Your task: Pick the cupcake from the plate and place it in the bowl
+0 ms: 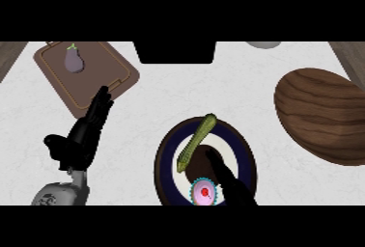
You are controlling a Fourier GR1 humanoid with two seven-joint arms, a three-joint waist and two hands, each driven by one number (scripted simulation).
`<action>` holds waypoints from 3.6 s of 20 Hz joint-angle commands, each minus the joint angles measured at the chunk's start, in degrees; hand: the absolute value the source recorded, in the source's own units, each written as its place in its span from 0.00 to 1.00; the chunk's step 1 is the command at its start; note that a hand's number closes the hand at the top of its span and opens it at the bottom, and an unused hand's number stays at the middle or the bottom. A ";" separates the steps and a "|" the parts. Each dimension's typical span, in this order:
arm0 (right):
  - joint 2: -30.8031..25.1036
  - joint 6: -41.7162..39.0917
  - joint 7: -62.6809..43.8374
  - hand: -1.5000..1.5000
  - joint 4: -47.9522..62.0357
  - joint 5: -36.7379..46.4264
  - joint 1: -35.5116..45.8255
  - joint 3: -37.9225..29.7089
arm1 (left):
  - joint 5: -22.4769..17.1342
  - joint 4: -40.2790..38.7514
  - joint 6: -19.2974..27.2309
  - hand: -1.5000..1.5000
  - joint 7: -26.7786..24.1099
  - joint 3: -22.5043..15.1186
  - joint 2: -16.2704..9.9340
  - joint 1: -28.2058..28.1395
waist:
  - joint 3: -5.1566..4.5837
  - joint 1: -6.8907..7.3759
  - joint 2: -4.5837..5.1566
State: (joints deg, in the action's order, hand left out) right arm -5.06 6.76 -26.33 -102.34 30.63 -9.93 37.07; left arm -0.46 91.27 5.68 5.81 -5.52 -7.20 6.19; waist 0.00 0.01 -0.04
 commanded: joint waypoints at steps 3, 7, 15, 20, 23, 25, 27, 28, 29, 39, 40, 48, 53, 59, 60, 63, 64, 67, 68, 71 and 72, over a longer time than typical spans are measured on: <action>-3.18 -0.36 6.93 0.00 2.01 -3.21 -4.62 0.12 | 0.99 -2.80 -0.04 0.50 -2.18 0.12 2.22 0.12 | 0.01 -0.21 0.02; 0.38 -5.47 4.86 1.00 8.00 1.08 6.80 2.28 | -0.09 0.04 -1.32 0.50 0.57 1.72 0.33 0.90 | 0.00 0.33 0.03; -7.25 -6.04 15.30 1.00 2.92 0.24 -0.80 5.31 | 4.09 -4.60 2.28 0.50 -0.57 -0.12 4.57 3.95 | 0.01 -0.53 0.01; -28.05 -16.49 35.17 1.00 -6.77 -12.92 -6.00 -3.49 | 0.60 -3.92 -0.64 0.50 -1.94 3.11 1.76 1.94 | 0.12 -1.75 -0.03; -35.98 -19.64 45.65 1.00 -8.12 -19.07 -10.11 -10.14 | 1.02 -3.16 -0.72 0.50 -3.21 1.70 2.83 -0.02 | 0.07 -1.35 -0.13; -37.98 -19.83 53.98 1.00 -6.55 -22.48 -10.56 -15.38 | 1.32 -4.53 -0.81 0.50 -2.03 3.49 0.92 2.11 | 0.09 -1.34 -0.05; -38.98 -18.78 61.32 1.00 -9.53 -24.25 -16.39 -16.32 | 1.44 -4.22 -0.19 0.50 -3.77 3.12 1.93 0.22 | 0.07 -2.14 -0.27; -40.18 -20.12 63.19 1.00 -10.48 -26.77 -17.44 -18.43 | 0.09 -1.27 -2.11 0.50 -2.11 3.25 0.56 -1.00 | 0.06 -1.51 -0.34; -40.12 -20.04 66.10 1.00 -10.79 -28.07 -18.18 -20.06 | 1.30 -2.47 -0.65 0.50 -4.91 2.52 2.11 -2.54 | 0.05 -1.59 -0.31; -43.17 -17.62 66.74 1.00 -31.69 -39.35 -31.93 -44.99 | 1.82 -0.95 -0.56 0.50 0.63 3.04 0.95 0.36 | -0.09 -2.28 -0.36; -44.24 -18.49 62.42 1.00 -30.61 -43.06 -28.04 -48.43 | 1.54 -5.29 -0.73 0.50 -3.19 3.15 2.33 2.22 | -0.13 -1.74 -0.02; -44.34 -20.18 43.84 1.00 -39.40 -56.05 -27.16 -63.40 | 1.38 -5.43 -2.13 0.50 -3.29 2.59 2.43 1.63 | -0.13 -0.47 0.07; -46.79 -18.28 33.13 1.00 -35.46 -59.47 -16.11 -65.50 | 1.64 0.00 -2.11 0.50 -0.63 2.20 1.62 -0.04 | -0.11 0.65 0.05; -49.69 -15.29 23.62 1.00 -29.31 -51.27 -2.40 -57.70 | 3.86 0.87 -0.53 0.50 2.42 0.34 3.31 1.41 | -0.03 0.78 0.15; -53.09 -14.85 24.52 1.00 -23.88 -51.04 0.96 -59.44 | 3.46 -6.73 -0.80 0.50 -3.38 1.88 3.91 4.62 | -0.07 1.12 0.49; -55.21 -14.04 22.55 1.00 -19.34 -45.75 6.45 -55.58 | 1.47 -3.36 -3.05 0.50 0.63 3.06 1.79 4.65 | -0.05 1.48 0.40; -54.20 -12.04 23.87 1.00 -20.34 -38.74 4.97 -53.00 | 2.18 -1.18 -2.60 0.50 1.26 2.20 1.84 3.24 | -0.02 1.83 0.41; -52.23 -12.54 30.28 1.00 -8.96 -33.67 11.88 -47.24 | 2.95 -1.38 -1.06 0.50 1.44 0.82 4.31 3.33 | 0.02 1.93 0.45; -51.50 -10.18 28.88 1.00 -8.09 -29.53 13.16 -43.34 | 3.12 -0.97 -2.13 0.50 -0.92 0.45 3.51 0.60 | 0.00 2.70 0.58; -47.79 -9.59 31.90 1.00 1.94 -25.65 19.20 -39.25 | 2.59 -5.04 -2.32 0.50 -1.70 2.23 3.40 3.90 | 0.00 1.88 0.53; -47.76 -9.89 35.59 1.00 8.65 -25.15 21.80 -39.99 | 2.52 -4.23 -2.56 0.50 -1.88 2.02 3.30 3.61 | 0.03 2.57 0.70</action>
State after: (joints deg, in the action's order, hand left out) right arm -55.25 -4.47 4.79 -105.70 -0.35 4.85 -7.32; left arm 2.26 87.91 3.64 5.18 -3.79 -3.83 9.94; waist 0.00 2.15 0.53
